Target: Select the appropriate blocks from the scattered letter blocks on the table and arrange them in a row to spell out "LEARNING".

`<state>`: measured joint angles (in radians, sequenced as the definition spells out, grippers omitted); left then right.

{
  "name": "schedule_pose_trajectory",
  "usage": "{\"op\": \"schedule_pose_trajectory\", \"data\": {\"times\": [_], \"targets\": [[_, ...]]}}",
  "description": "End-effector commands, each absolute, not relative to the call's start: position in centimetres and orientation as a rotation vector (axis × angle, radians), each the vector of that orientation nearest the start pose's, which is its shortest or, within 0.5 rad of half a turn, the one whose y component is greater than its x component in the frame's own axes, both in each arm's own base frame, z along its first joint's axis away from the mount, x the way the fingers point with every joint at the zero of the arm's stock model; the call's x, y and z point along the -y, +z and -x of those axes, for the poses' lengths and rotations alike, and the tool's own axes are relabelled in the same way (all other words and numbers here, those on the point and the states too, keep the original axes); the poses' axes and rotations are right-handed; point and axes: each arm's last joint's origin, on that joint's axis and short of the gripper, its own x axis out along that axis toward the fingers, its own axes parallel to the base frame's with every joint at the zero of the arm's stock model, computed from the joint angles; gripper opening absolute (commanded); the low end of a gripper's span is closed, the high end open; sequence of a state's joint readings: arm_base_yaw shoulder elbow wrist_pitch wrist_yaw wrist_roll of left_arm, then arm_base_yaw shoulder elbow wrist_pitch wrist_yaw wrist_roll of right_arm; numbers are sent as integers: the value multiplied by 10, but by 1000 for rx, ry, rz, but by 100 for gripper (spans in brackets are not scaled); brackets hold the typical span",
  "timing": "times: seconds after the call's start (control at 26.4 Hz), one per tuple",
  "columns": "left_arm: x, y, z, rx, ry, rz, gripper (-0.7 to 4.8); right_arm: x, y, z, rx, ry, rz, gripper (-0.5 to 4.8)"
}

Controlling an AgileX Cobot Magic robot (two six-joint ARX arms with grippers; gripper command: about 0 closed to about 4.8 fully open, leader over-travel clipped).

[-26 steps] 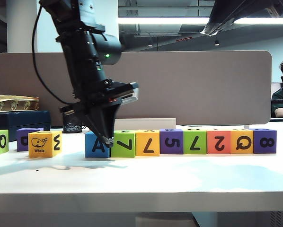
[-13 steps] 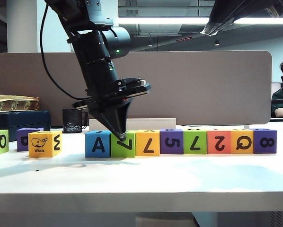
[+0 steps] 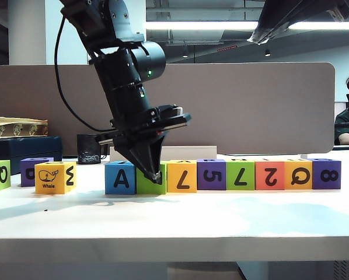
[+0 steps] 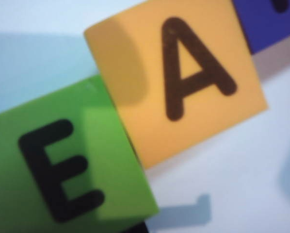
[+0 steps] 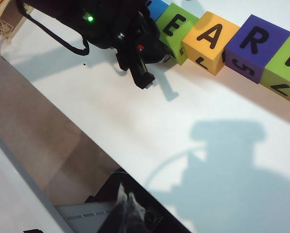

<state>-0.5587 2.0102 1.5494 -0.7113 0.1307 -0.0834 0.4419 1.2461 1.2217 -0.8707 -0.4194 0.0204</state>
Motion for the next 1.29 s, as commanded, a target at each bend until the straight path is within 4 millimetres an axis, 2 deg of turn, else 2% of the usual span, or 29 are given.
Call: {"op": "schedule_pose_trajectory", "data": {"times": [0.04,0.68,0.8,0.95,1.29], "targets": [[226,195,-354,-1167,-555,-179,-6,-114,337,-213,-908,800,-6,-1],[229,189,-359,-1135,-546,-182,-6,-114,337,-213,-907,799,-6,-1],[230,189,-356,-1173,-612,-149,-6,-114,337,-213,-906,799,-6,-1],[232,188,-355,-1172,-612,-157,-6,-114,337,-213,-907,799,-6,-1],[224,186,-352,-1196,-484,-318,-6,-114,337,-213,-906,799,-6,-1]]}}
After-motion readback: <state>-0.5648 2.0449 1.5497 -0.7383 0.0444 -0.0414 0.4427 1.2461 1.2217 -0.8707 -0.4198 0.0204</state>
